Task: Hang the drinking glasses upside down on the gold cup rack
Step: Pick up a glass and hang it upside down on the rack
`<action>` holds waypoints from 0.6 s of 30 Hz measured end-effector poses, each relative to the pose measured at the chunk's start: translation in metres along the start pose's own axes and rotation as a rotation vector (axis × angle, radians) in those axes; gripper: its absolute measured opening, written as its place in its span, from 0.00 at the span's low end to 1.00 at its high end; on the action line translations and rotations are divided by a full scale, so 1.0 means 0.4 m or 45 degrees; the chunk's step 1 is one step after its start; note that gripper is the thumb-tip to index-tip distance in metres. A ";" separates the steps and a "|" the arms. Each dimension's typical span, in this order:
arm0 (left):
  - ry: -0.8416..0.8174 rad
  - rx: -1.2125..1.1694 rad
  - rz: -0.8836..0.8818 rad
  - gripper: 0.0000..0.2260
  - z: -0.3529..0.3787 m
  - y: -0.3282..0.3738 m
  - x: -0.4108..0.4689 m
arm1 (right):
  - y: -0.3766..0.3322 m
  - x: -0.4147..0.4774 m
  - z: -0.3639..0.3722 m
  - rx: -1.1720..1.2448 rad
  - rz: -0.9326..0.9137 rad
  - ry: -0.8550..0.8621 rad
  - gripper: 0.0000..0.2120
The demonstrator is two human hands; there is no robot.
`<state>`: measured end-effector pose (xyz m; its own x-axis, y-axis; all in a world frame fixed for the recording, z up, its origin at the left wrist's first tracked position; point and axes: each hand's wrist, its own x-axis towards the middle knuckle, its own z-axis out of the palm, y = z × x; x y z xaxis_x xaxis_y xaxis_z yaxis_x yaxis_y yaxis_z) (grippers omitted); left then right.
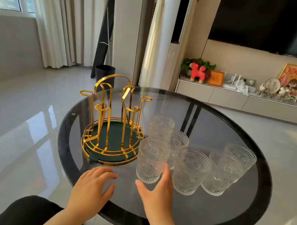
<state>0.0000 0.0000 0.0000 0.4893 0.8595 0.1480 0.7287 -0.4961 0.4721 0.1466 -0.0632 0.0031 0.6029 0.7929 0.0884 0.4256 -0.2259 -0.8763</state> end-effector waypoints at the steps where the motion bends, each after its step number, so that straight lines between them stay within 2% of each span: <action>1: 0.004 0.001 0.002 0.12 0.003 -0.006 0.005 | -0.005 0.010 0.005 0.031 -0.008 0.012 0.44; 9: 0.060 0.016 0.037 0.13 0.011 -0.013 0.010 | -0.011 0.058 0.033 -0.030 -0.039 0.147 0.46; 18: 0.005 -0.116 0.005 0.12 -0.014 -0.010 0.013 | -0.011 0.062 0.033 -0.072 -0.005 0.105 0.42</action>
<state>-0.0032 0.0071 0.0039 0.4902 0.8580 0.1537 0.6797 -0.4866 0.5488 0.1508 -0.0350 0.0028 0.6538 0.7450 0.1327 0.4642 -0.2564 -0.8478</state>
